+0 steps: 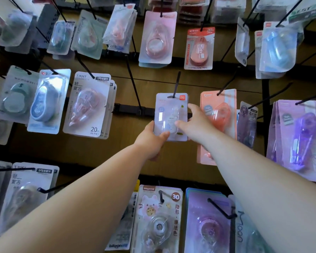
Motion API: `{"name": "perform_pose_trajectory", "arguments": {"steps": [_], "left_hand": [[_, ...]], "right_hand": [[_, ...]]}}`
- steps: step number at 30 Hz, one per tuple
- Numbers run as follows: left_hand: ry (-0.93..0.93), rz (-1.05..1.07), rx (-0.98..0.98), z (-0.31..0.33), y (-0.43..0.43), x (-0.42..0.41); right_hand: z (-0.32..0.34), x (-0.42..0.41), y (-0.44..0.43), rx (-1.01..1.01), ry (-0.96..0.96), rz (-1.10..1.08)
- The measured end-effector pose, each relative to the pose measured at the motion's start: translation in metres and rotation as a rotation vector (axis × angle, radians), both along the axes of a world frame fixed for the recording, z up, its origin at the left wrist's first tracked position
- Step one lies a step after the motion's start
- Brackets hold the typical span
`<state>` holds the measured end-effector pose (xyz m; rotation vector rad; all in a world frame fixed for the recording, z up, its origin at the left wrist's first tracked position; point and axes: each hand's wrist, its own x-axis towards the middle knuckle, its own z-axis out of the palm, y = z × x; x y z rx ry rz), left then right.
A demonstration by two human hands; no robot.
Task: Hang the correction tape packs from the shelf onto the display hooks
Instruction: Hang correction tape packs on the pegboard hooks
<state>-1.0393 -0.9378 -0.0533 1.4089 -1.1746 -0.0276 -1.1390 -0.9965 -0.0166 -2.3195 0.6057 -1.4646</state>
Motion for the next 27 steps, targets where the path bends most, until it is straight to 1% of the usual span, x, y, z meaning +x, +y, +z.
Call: {"name": "perform_pose_trajectory", "arguments": {"steps": [5, 8, 10, 15, 18, 20, 24, 26, 27], "left_hand": [[-0.013, 0.005, 0.071, -0.012, 0.007, 0.000], [-0.034, 0.092, 0.125, -0.017, 0.019, 0.001], [-0.051, 0.151, 0.127, -0.020, 0.030, 0.000], [-0.169, 0.253, 0.011, -0.035, 0.073, -0.021], [-0.221, 0.272, -0.118, -0.058, 0.104, -0.042], [-0.183, 0.236, -0.217, -0.077, 0.125, -0.056], [-0.003, 0.101, -0.387, -0.127, 0.167, -0.082], [0.083, 0.059, -0.431, -0.162, 0.184, -0.095], [0.131, 0.039, -0.419, -0.183, 0.189, -0.101]], "right_hand": [[-0.003, -0.002, 0.004, -0.032, 0.027, -0.034], [-0.005, -0.012, 0.011, -0.052, 0.069, -0.039], [-0.008, -0.022, 0.018, -0.064, 0.088, -0.057], [-0.023, -0.050, 0.048, -0.099, 0.134, -0.064], [-0.042, -0.067, 0.067, -0.128, 0.143, -0.032], [-0.059, -0.079, 0.080, -0.122, 0.128, 0.008], [-0.105, -0.103, 0.109, -0.096, 0.063, 0.104], [-0.137, -0.114, 0.119, -0.048, 0.056, 0.149], [-0.156, -0.118, 0.122, -0.009, 0.056, 0.168]]}}
